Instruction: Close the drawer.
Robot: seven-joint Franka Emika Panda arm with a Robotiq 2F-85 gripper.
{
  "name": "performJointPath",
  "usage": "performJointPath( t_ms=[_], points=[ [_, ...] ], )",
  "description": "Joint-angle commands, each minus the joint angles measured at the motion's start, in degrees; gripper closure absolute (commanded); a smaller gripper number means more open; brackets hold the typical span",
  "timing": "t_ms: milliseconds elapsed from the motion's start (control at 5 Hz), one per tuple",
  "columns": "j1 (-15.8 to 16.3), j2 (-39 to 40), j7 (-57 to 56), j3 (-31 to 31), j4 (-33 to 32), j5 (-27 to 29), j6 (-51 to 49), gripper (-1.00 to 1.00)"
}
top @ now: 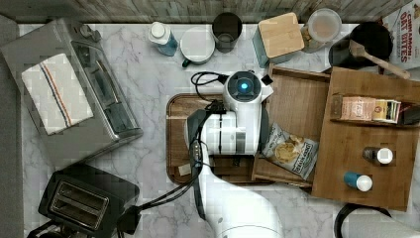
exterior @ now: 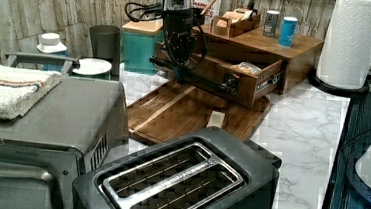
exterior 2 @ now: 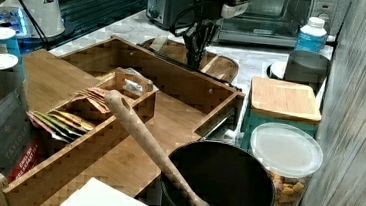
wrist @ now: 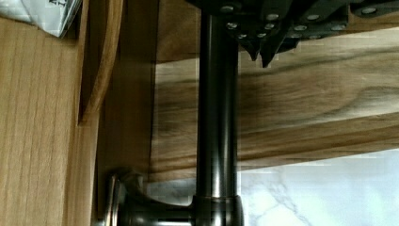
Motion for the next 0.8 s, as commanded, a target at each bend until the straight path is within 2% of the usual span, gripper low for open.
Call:
performJointPath(
  t_ms=[200, 400, 600, 800],
  points=[
    [-14.55, -0.43, -20.08, -9.47, 8.76, 2.20, -2.92, 1.00],
    [-17.85, 1.83, -25.74, -11.57, 12.77, 1.05, -4.37, 1.00],
    [-19.68, 2.33, -27.54, -13.55, 13.14, -0.20, -1.12, 1.00],
    [-20.64, 1.93, -26.93, -14.63, 10.85, -0.50, 4.86, 1.00]
  ],
)
